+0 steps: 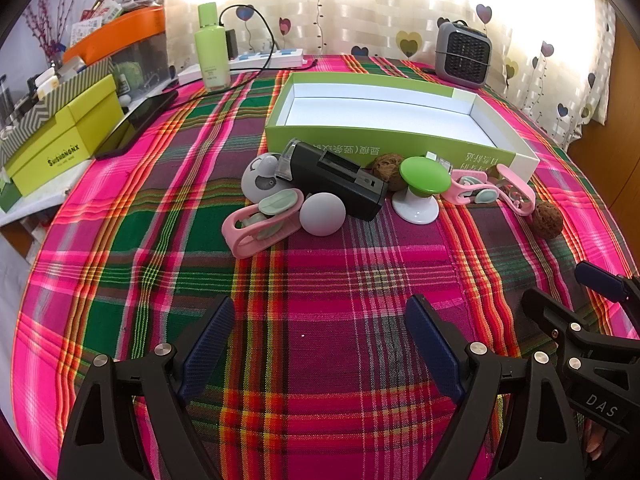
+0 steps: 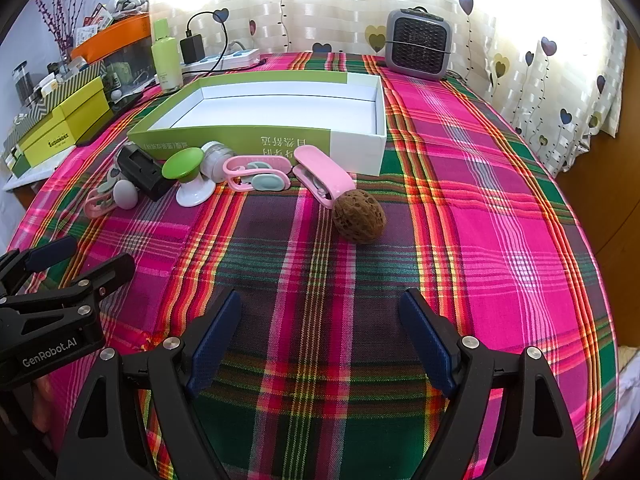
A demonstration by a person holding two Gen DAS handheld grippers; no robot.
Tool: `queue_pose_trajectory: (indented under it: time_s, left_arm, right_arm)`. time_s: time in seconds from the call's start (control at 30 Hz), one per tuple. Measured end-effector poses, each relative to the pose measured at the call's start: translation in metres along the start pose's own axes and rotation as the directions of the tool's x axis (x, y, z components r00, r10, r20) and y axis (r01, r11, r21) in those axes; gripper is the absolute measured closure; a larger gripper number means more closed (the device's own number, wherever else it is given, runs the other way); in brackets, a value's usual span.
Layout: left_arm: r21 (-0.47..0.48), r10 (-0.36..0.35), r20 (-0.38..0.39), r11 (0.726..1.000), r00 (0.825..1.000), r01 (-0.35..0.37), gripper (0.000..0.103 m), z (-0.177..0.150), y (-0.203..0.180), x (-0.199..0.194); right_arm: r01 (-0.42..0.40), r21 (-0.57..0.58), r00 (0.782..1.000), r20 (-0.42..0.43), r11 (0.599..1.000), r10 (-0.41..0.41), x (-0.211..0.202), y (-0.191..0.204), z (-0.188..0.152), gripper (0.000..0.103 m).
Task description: Organize objects
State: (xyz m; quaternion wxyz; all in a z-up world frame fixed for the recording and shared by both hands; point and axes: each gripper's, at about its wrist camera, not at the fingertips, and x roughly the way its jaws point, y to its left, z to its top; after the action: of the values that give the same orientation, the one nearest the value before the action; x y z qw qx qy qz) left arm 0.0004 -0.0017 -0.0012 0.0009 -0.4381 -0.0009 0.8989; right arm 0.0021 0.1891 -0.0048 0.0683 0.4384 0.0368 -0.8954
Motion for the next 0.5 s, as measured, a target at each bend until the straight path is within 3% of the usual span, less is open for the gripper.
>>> queue_pose_trajectory:
  time_s: [0.5]
  left_arm:
    - [0.035,-0.022,-0.001,0.999,1.0,0.022,0.016,0.0031,0.0001,0.0006]
  right_arm:
    - [-0.005,-0.009,1.0,-0.008,1.0,0.005,0.0014,-0.0011,0.0029,0.021]
